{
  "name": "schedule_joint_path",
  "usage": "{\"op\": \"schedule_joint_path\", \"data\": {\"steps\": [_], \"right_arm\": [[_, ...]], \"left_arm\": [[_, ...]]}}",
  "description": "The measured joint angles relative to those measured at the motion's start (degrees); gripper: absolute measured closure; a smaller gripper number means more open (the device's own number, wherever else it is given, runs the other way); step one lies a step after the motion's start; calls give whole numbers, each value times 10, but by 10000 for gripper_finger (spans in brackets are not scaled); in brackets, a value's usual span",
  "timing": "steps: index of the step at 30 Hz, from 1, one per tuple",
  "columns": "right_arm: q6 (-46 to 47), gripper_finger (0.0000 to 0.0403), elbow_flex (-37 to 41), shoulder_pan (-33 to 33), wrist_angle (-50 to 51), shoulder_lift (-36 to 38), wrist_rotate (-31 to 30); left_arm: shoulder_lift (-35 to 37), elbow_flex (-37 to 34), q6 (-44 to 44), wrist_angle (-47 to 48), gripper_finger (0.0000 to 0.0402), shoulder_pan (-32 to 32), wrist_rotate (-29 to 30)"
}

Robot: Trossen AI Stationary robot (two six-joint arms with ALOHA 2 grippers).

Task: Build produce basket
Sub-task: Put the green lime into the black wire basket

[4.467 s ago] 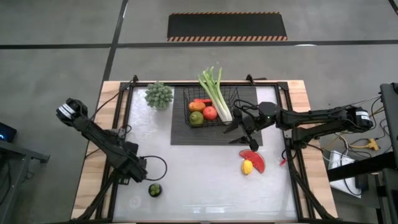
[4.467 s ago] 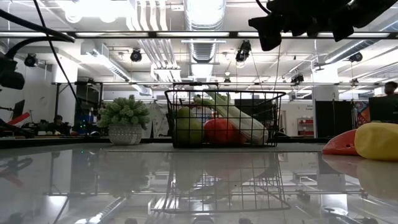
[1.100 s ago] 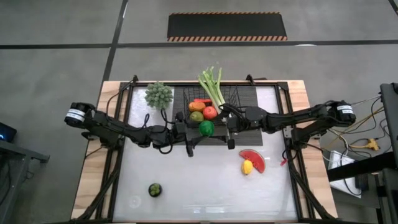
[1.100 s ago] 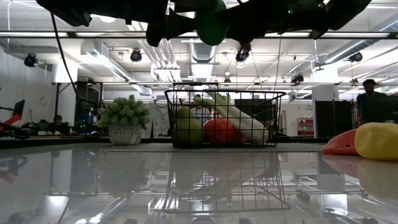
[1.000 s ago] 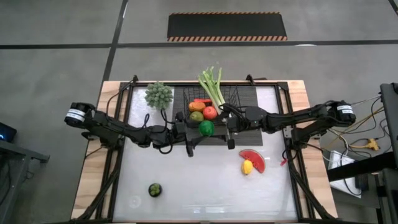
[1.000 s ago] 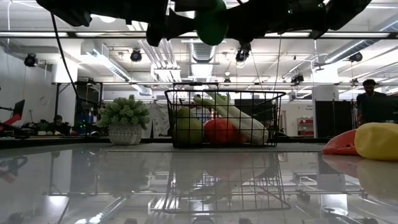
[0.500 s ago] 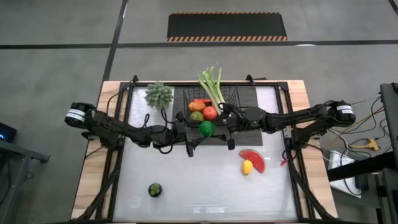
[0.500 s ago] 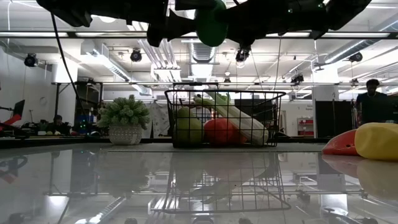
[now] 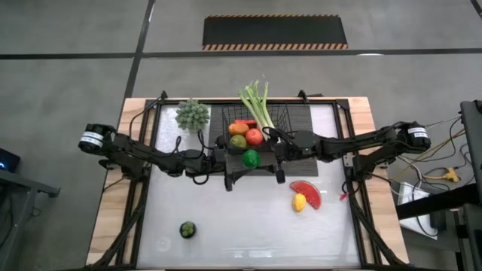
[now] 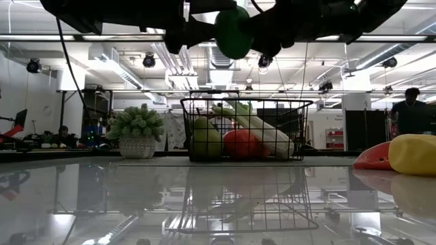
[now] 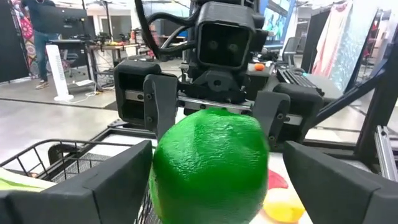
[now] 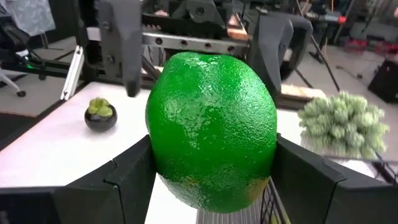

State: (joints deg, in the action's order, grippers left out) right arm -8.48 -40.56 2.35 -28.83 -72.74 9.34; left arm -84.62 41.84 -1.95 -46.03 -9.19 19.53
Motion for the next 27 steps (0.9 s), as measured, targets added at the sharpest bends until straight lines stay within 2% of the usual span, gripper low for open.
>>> {"op": "schedule_joint_path", "data": {"steps": [4,9,13,19,27], "right_arm": [[23,142,-2,0,33,8,-6],[49,142,-26,0,111,19,-17],[60,142,-60,0,215,27,-85],[101,142,-137,6,379,21,-218],[139,142,-271,60,571,-40,-228]], "left_arm": [[11,-2,55,9,43,1,-1],[35,-3,109,27,40,2,4],[65,-7,186,71,40,2,15],[111,-15,223,138,40,2,95],[171,-56,249,144,40,2,111]]}}
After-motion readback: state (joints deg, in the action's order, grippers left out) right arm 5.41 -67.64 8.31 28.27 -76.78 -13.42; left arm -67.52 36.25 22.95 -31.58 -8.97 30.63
